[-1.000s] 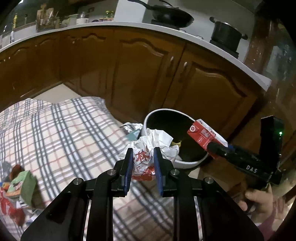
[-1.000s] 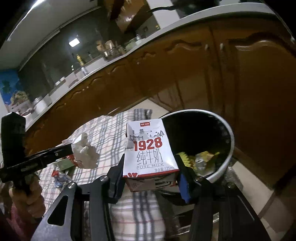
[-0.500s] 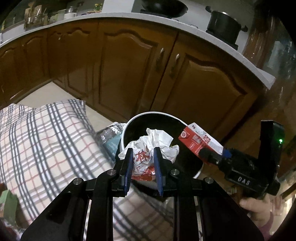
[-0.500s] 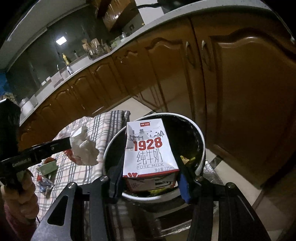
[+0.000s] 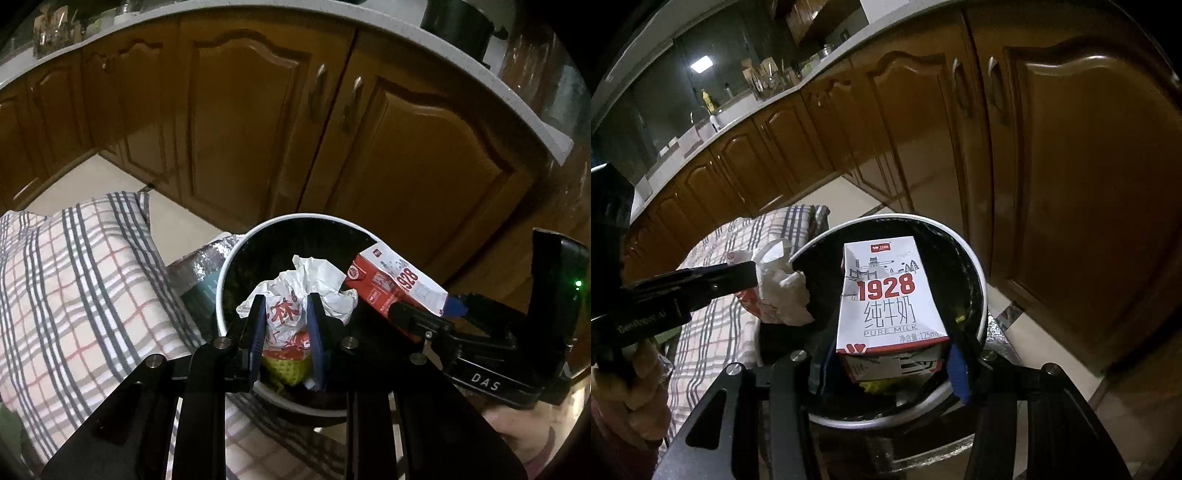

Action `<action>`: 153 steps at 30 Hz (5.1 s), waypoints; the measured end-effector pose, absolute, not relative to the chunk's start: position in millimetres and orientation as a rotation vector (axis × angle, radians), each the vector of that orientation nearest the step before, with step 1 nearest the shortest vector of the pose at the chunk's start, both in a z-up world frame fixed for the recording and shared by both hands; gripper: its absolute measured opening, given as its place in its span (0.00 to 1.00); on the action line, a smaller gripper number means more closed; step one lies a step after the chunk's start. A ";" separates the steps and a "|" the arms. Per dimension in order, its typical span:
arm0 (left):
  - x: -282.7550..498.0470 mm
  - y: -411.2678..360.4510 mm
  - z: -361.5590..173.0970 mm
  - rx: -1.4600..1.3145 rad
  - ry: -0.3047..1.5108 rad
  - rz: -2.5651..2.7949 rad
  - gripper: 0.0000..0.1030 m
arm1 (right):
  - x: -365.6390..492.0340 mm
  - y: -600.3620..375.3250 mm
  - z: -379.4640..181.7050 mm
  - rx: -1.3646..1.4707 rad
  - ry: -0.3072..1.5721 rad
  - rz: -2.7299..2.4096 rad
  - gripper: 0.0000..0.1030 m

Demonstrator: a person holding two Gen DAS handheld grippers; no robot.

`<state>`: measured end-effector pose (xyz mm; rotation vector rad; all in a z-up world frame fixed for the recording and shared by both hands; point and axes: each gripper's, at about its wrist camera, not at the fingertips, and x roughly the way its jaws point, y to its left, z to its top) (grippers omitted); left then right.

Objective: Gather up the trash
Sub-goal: 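Carry paper and white carton over the bin and open both grippers, then move both tools back over the red bags and foil, then grasp the red snack bag with the left gripper while the right grasps crumpled foil, then carry red bag and foil over the bin and open both grippers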

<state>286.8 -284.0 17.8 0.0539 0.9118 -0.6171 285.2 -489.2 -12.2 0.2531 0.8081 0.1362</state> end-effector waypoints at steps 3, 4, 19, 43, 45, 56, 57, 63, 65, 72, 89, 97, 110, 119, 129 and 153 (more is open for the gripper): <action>289.6 -290.4 13.8 0.064 0.927 -0.620 0.21 | 290.0 -490.0 -14.5 0.247 0.823 0.135 0.48; 290.6 -291.5 12.3 0.065 0.934 -0.620 0.22 | 291.2 -490.3 -15.1 0.248 0.827 0.135 0.48; 279.1 -252.8 9.0 -0.035 0.935 -0.575 0.49 | 282.3 -497.5 -13.3 0.331 0.779 0.168 0.64; 205.7 -83.2 29.0 -0.226 0.808 -0.382 0.49 | 241.7 -398.7 4.4 0.422 0.675 0.368 0.69; 200.6 -71.0 28.9 -0.238 0.804 -0.368 0.49 | 239.7 -388.7 5.3 0.416 0.679 0.382 0.69; 169.8 -12.3 32.3 -0.256 0.765 -0.287 0.49 | 224.7 -332.0 4.1 0.364 0.712 0.491 0.69; 168.2 -6.7 31.8 -0.260 0.765 -0.280 0.49 | 224.0 -327.8 2.9 0.360 0.716 0.500 0.69; 155.8 27.2 28.1 -0.282 0.770 -0.224 0.49 | 219.7 -293.2 -5.1 0.326 0.757 0.583 0.69; 151.9 35.8 28.1 -0.276 0.767 -0.204 0.49 | 218.3 -281.1 -6.9 0.312 0.770 0.612 0.69; 148.4 68.2 18.2 -0.274 0.780 -0.126 0.49 | 219.4 -249.0 -9.8 0.281 0.794 0.691 0.69; 198.7 123.8 -35.2 -0.274 0.904 0.012 0.64 | 251.5 -172.8 -36.0 0.234 0.921 0.790 0.69; 198.8 106.4 -41.9 -0.239 0.913 -0.102 0.16 | 251.5 -159.0 -47.5 0.222 0.973 0.854 0.28; 156.2 49.2 -11.5 -0.180 0.858 -0.274 0.07 | 220.3 -219.3 -19.1 0.222 0.860 0.779 0.22; 157.8 3.2 8.5 -0.168 0.827 -0.373 0.07 | 216.0 -283.9 1.4 0.295 0.770 0.658 0.22; 170.2 -40.3 22.5 -0.148 0.804 -0.433 0.07 | 216.1 -341.2 9.5 0.352 0.711 0.544 0.22; 223.7 -172.5 53.0 -0.064 0.771 -0.602 0.07 | 233.1 -473.6 15.3 0.390 0.653 0.214 0.22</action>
